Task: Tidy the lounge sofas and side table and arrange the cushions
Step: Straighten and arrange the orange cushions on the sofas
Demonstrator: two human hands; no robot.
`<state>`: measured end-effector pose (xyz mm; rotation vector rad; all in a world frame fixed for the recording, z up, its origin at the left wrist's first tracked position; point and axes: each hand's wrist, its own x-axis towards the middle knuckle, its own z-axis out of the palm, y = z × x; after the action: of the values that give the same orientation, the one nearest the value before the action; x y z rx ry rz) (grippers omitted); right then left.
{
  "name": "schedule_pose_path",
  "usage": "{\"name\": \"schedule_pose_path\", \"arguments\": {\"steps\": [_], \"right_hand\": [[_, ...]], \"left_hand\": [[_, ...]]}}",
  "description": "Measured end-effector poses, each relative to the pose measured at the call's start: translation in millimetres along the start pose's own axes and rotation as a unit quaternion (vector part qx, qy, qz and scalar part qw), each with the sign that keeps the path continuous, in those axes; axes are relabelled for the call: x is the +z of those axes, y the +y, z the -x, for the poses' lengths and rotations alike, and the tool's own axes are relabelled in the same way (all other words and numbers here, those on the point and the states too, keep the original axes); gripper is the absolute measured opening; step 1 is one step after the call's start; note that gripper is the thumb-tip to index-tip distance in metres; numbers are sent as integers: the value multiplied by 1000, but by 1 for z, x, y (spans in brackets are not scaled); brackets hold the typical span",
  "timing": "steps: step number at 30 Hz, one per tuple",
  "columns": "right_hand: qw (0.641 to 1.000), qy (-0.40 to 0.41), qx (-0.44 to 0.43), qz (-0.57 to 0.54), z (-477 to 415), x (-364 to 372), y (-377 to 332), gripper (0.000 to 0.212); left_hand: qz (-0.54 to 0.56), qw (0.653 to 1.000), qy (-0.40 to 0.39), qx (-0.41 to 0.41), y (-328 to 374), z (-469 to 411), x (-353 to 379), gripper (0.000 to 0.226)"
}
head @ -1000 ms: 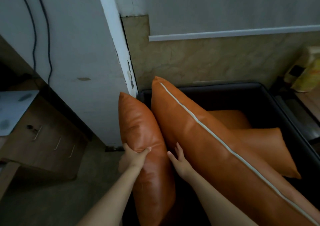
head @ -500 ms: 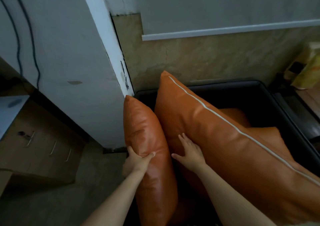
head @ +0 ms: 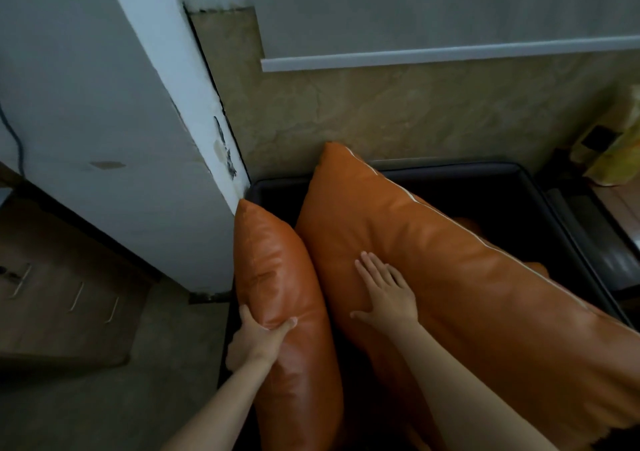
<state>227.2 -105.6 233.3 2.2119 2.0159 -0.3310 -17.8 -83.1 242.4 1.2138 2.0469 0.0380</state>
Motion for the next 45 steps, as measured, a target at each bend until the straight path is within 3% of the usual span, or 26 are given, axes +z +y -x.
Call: {"name": "schedule_pose_path", "arguments": {"steps": [11, 26, 32, 39, 45], "right_hand": [[999, 12, 3, 34, -15, -5, 29, 101], [997, -19, 40, 64, -5, -26, 38, 102], [990, -23, 97, 95, 2, -30, 36, 96], [993, -14, 94, 65, 4, -18, 24, 98], [993, 5, 98, 61, 2, 1, 5, 98]], "left_hand": [[53, 998, 17, -5, 6, 1, 3, 111], [-20, 999, 40, 9, -21, 28, -7, 106], [-11, 999, 28, 11, -25, 32, -6, 102], [-56, 998, -9, 28, -21, 10, 1, 107], [-78, 994, -71, 4, -23, -8, 28, 91]]}}
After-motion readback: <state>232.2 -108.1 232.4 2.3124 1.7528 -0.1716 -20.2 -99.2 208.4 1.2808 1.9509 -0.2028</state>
